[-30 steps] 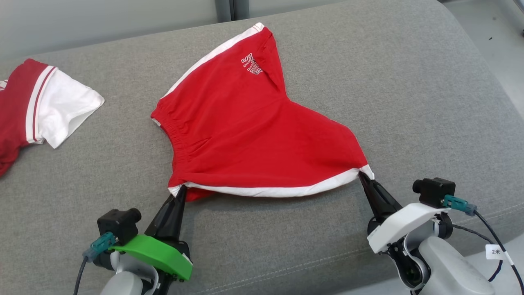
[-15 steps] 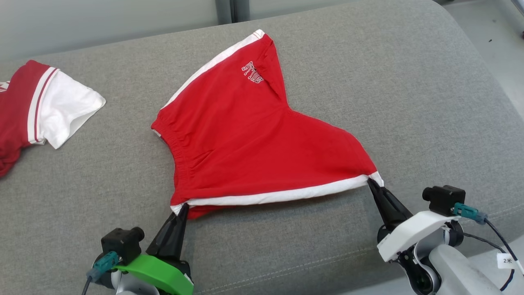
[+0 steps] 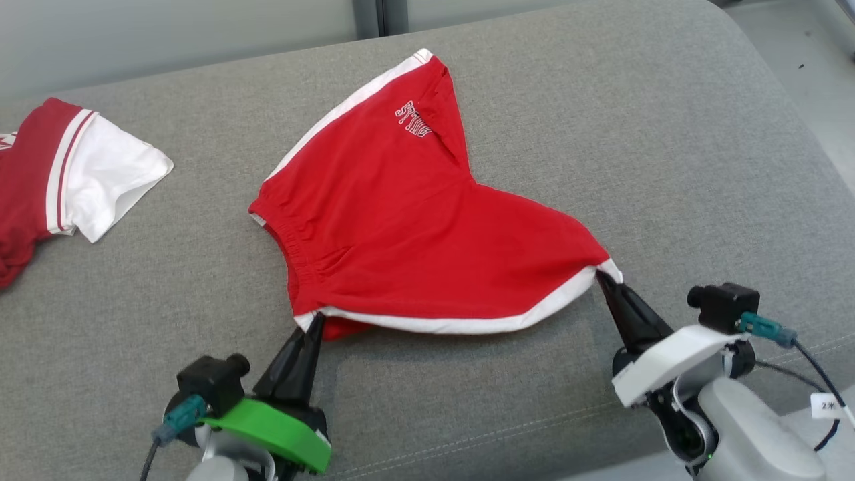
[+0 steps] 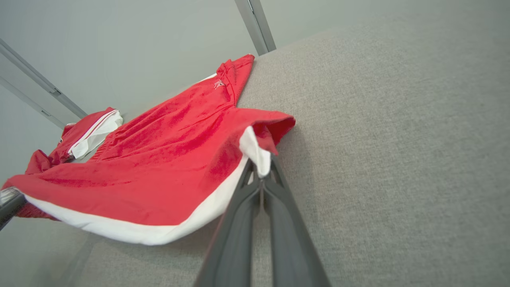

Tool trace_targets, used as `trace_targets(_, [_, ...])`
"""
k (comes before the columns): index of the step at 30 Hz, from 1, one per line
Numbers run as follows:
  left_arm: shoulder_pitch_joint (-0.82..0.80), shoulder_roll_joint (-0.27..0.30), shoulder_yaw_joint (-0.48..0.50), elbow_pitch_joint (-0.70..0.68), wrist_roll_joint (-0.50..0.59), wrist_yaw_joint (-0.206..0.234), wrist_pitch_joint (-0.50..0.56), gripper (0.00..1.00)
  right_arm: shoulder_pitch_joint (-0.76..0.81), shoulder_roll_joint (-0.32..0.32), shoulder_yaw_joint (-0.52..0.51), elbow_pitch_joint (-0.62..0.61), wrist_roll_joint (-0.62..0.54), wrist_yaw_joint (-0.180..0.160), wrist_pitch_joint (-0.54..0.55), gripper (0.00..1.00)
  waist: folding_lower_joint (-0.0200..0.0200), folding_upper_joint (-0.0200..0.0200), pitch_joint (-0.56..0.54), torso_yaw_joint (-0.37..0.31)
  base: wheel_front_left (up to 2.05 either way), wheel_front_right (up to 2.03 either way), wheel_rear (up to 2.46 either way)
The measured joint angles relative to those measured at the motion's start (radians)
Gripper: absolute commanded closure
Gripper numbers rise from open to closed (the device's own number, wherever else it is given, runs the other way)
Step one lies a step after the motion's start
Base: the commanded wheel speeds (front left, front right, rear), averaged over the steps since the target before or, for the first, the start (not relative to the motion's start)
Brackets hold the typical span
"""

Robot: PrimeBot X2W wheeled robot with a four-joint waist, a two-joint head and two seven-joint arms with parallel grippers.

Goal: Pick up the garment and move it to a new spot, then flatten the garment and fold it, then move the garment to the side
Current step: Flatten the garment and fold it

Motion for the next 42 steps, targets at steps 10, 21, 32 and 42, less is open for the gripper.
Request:
trace_targets(10, [-0.208,-0.015,0.09,-0.224,-0.007,0.0,0.0,1.0,-0.199,-0.027,-0.131,-0.193,-0.076,0.0,-0.003,1.0,0.0,0.0,-0.056,-0.006,0.0,0.0,0.0])
trace_targets(21, [-0.281,0.024,0.05,-0.5,-0.012,0.0,-0.009,1.0,-0.207,-0.073,-0.226,-0.466,-0.115,0.0,-0.007,1.0,0.0,0.0,-0.095,-0.018,0.0,0.0,0.0])
trace_targets(32, [-0.472,0.059,0.046,-0.164,-0.098,-0.001,0.224,1.0,-0.481,-0.098,-0.036,-0.225,-0.065,0.001,0.156,1.0,0.0,0.0,-0.057,-0.003,0.0,0.0,0.0])
trace_targets(42, [-0.734,0.023,0.082,-0.098,-0.101,-0.001,0.203,1.0,-0.689,-0.078,-0.163,-0.116,-0.066,-0.002,0.092,1.0,0.0,0.0,-0.045,0.013,0.0,0.0,0.0])
